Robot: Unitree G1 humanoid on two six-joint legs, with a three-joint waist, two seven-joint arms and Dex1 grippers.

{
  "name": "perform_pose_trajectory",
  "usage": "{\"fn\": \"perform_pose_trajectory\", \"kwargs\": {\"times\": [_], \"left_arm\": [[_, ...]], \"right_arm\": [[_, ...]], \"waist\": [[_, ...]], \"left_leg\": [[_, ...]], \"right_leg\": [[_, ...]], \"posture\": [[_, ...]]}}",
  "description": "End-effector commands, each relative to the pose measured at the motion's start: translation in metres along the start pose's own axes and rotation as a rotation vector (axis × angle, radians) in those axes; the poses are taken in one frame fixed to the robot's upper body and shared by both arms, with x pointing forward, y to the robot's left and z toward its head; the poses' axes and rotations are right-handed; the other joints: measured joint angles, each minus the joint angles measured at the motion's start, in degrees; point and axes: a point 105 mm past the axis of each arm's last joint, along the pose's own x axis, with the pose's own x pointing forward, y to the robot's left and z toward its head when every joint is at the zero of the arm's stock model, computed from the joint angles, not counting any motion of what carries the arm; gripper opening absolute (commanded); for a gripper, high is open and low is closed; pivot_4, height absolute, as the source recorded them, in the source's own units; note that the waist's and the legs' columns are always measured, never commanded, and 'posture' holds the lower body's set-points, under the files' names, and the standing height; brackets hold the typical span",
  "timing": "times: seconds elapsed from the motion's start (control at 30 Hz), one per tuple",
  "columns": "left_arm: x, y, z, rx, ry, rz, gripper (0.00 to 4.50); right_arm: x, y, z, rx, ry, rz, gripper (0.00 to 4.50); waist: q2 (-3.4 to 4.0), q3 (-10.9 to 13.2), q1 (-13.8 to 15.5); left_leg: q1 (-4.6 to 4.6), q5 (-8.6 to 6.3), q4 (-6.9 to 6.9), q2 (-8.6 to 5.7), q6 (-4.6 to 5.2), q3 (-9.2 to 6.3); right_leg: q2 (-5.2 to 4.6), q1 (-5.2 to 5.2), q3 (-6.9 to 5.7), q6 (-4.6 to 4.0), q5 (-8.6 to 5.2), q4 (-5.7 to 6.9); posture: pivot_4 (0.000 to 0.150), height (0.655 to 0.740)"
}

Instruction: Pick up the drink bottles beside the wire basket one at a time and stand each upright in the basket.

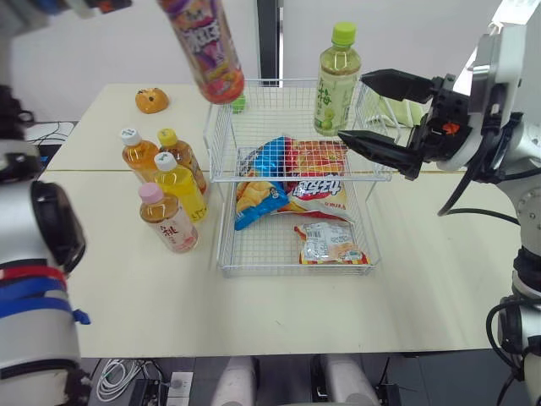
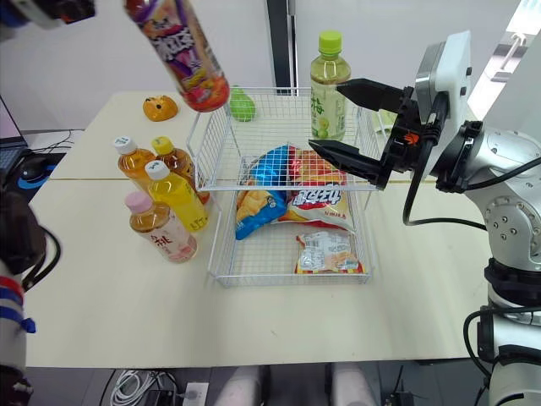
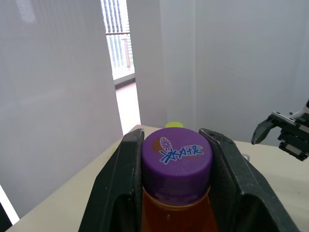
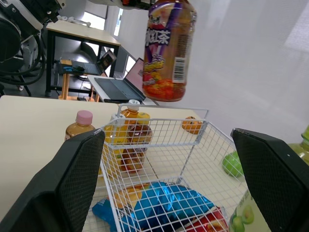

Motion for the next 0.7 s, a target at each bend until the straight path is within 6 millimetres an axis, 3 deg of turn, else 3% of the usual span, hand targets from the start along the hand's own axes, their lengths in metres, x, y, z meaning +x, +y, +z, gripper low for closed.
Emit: {"fn": "perform_pose_trajectory", "kwargs": {"times": [0.03,0.27,0.7], "left_arm": [[0.017,0.001,0.012,0.113,-0.027,-0.011,1.35],[0.065,0.008,-0.018,0.152,-0.022,0.043,1.35],[0.106,0.001,-0.04,0.132,-0.04,0.067,1.35]], "right_arm": [[-0.005,0.001,0.013,-0.064,-0.006,-0.044,4.5],[-0.009,0.004,0.006,-0.067,0.03,-0.08,4.5],[-0.012,0.006,0.007,-0.067,0.046,-0.099,4.5]], "waist": [[0.03,0.0,0.0],[0.01,0.0,0.2],[0.01,0.0,0.0]], "left_leg": [[-0.01,0.0,0.0,0.0,0.0,0.01],[-0.18,0.0,0.07,-0.02,0.0,-0.02],[-0.71,0.01,0.12,-0.08,0.01,0.0]], "right_leg": [[0.0,-0.03,0.01,0.0,0.0,0.0],[-0.05,-0.09,-0.03,0.02,0.01,0.01],[-0.07,-0.64,-0.03,0.01,0.04,0.08]], "posture": [[0.15,0.74],[0.15,0.74],[0.15,0.74]]}}
